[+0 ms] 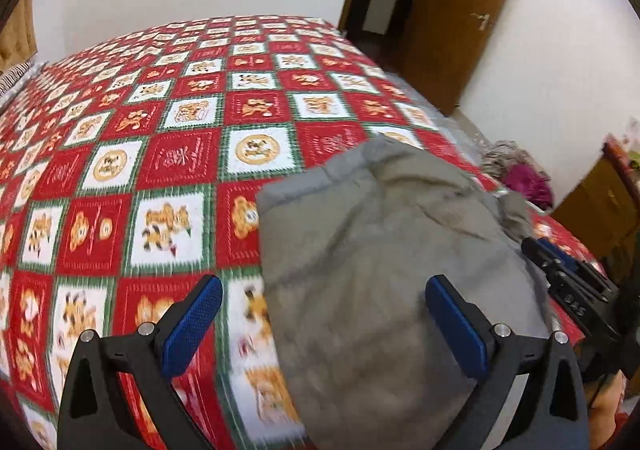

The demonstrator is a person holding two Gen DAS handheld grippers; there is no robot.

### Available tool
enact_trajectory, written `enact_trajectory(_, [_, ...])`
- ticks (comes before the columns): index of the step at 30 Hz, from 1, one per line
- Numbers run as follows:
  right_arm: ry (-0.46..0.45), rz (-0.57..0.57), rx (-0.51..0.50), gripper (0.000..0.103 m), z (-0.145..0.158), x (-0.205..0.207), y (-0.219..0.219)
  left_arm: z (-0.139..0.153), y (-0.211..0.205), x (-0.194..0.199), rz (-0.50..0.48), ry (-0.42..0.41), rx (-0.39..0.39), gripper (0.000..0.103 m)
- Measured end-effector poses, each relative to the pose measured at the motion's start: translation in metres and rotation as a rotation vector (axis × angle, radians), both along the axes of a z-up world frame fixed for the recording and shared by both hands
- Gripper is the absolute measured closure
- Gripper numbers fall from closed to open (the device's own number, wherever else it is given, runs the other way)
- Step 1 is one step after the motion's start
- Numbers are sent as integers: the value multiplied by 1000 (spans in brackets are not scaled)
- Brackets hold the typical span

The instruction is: Fold large clothes

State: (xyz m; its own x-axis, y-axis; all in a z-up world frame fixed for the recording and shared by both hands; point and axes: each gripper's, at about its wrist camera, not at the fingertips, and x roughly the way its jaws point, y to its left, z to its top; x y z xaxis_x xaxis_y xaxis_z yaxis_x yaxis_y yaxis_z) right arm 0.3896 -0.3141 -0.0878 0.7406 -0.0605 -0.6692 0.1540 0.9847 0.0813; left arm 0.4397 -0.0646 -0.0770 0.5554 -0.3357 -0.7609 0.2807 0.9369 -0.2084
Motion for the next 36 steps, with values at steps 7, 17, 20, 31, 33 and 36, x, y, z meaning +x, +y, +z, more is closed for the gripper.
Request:
enact_trajectory(7, [52,104,160,56,-12,-68,16,-11,-28,-36,-84,-24,38,1])
enact_trajectory(17, [127,66,346,54,-39,-63,-4,-25,-21,-34,-112,0,37,1])
enact_trajectory(20, [28,48,392,41,-10,-73,-34,-12,15,-35,-52,-57,-74,1])
enact_trajectory(31, [144,108,315,5,-36,-12,-48,-74,40,-2,-33,208,-582,1])
enact_trajectory(33, [154,143,322,5,-41,-7,-40,-78,34,-1,-45,214,-603,1])
enact_trajectory(36, [173,164,368,5,-52,0,-40,-78,27,5,-71,206,-620,1])
